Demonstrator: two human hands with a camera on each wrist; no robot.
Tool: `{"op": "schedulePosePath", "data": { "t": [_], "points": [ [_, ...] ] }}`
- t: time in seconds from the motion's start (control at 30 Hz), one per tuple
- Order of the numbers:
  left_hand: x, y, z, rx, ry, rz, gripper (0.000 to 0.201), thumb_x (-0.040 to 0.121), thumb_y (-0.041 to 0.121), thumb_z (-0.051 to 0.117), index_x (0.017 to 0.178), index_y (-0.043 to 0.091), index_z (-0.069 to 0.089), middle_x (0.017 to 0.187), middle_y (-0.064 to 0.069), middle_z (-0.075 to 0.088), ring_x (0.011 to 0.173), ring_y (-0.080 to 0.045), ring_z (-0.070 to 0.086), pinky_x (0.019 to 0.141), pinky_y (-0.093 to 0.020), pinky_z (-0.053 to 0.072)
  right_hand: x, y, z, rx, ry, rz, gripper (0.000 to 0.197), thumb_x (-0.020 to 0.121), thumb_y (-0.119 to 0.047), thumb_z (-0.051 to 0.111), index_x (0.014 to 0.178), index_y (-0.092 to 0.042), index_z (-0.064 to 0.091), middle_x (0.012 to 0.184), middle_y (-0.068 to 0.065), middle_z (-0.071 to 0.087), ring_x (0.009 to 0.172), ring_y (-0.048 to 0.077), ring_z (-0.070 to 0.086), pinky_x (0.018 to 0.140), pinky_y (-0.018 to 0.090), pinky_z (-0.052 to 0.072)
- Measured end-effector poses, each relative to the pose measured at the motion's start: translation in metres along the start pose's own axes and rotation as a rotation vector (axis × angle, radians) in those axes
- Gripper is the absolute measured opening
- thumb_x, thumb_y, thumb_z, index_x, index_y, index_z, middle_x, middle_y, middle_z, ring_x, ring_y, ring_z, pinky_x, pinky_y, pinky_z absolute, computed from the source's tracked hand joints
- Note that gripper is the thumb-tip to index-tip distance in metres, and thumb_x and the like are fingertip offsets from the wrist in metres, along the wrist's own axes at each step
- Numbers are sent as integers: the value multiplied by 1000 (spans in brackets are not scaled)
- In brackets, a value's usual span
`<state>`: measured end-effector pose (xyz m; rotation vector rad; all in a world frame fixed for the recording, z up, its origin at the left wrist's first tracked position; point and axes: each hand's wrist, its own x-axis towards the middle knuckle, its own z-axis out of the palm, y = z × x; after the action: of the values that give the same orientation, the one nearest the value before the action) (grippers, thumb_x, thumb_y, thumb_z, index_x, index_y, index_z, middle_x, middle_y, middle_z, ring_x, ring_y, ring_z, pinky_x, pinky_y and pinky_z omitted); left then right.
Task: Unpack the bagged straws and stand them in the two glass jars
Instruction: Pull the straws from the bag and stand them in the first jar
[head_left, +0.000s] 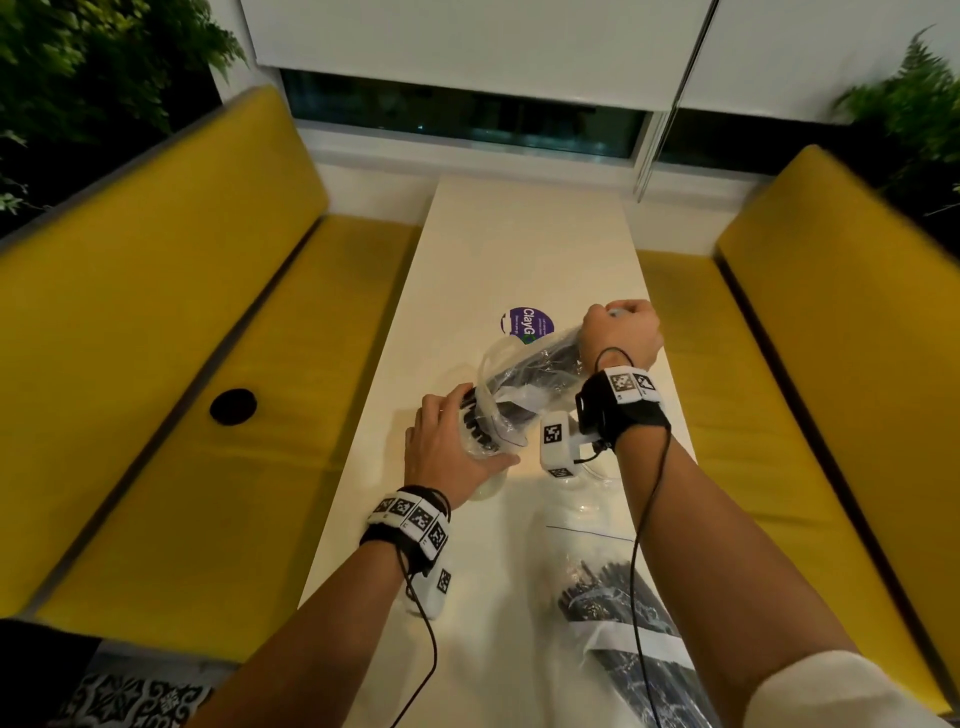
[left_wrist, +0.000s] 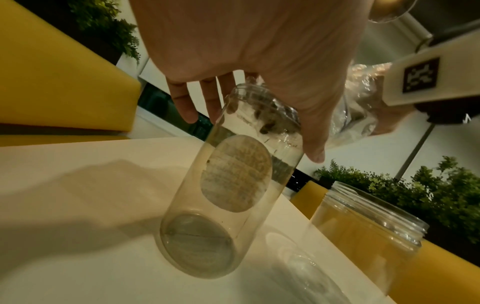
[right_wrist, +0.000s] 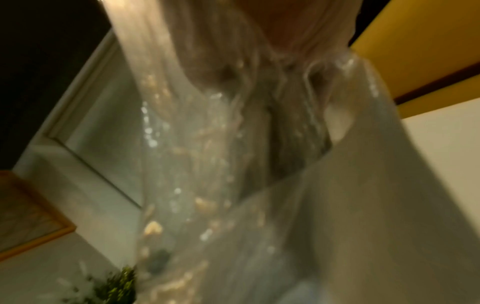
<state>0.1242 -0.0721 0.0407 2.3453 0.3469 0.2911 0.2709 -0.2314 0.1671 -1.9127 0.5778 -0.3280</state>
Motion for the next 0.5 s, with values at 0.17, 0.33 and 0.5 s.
{"op": "schedulePosePath", "data": {
  "t": [0.17, 0.33, 0.5],
  "points": [
    [-3, -1, 2, 58, 4, 19, 115, 62, 72, 87, 156, 26, 39, 133, -3, 47, 124, -25, 53, 108, -45, 49, -21, -6, 9, 15, 101, -185, 17, 87, -25, 64, 104, -26, 66, 101, 0, 72, 88, 23, 66, 75, 34, 58],
    [-4, -3, 3, 55, 20, 46, 108, 62, 77, 78, 150, 25, 43, 132, -3, 47, 121, -26, 55, 105, -45, 52, -26, 1, 3, 177, 166, -170, 16, 86, -21, 66, 101, -24, 67, 94, -3, 71, 84, 21, 67, 62, 25, 52],
    [-5, -5, 4, 1, 30, 73, 103, 61, 70, 90, 143, 24, 47, 132, 1, 48, 121, -21, 54, 104, -44, 54, -33, 20, -7, 343, 144, -242, 13, 82, -15, 72, 89, -22, 63, 78, -14, 62, 72, 11, 64, 65, 30, 62]
  ]
}}
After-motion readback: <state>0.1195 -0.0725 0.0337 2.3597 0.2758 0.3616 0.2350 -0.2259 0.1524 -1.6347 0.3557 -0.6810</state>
